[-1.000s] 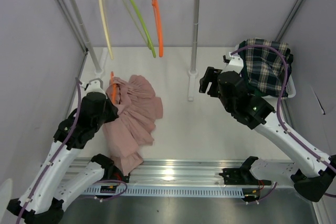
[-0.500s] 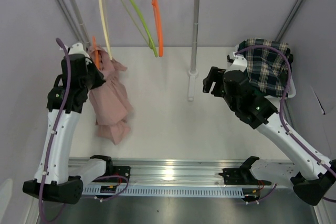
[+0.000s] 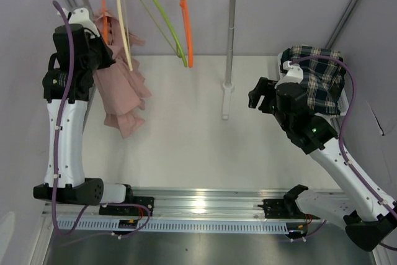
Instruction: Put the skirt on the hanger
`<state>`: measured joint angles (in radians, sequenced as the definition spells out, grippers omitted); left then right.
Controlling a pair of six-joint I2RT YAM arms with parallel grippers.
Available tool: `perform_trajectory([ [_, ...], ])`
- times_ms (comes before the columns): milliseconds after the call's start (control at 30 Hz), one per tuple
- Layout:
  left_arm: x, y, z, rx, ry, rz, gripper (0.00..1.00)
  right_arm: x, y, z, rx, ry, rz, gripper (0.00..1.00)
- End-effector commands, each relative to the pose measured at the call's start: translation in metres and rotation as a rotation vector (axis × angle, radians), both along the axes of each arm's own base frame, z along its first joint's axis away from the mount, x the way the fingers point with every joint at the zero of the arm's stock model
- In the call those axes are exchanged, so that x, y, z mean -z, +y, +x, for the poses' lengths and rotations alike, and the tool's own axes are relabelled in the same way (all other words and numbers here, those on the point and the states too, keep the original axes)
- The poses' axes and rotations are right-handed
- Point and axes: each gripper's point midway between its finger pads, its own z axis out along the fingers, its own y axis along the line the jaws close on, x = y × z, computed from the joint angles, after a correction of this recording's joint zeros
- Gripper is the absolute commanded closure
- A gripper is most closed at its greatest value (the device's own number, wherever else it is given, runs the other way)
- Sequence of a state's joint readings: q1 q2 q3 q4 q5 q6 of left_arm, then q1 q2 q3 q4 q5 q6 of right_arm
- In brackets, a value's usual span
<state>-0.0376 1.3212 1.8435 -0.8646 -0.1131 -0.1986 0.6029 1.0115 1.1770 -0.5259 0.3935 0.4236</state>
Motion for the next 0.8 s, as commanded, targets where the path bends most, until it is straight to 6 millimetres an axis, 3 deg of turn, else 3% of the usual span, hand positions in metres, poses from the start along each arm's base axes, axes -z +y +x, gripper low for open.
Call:
perform_trajectory([
  [0,-0.066,-0.002,0.005,0.076,-0.182,0.06,1.0,-0.01,-0.003,-0.001,-0.015,-0.039,0.009,0.22],
  [200,-0.082,-0.004,0.023,0.104,-0.223,0.091,1.0,-0.01,-0.008,0.001,-0.015,-0.044,0.013,0.22],
  [400,-0.101,-0.03,0.035,0.245,-0.31,0.075,1.0,-0.009,-0.012,0.002,-0.01,-0.048,0.007,0.22],
  [567,-0.1,-0.06,0.042,0.377,-0.312,0.065,1.0,-0.008,-0.014,0.003,-0.003,-0.045,0.005,0.23],
  [767,-0.094,-0.061,0.048,0.358,-0.297,0.063,1.0,-0.007,-0.018,0.003,0.005,-0.044,0.003,0.23],
])
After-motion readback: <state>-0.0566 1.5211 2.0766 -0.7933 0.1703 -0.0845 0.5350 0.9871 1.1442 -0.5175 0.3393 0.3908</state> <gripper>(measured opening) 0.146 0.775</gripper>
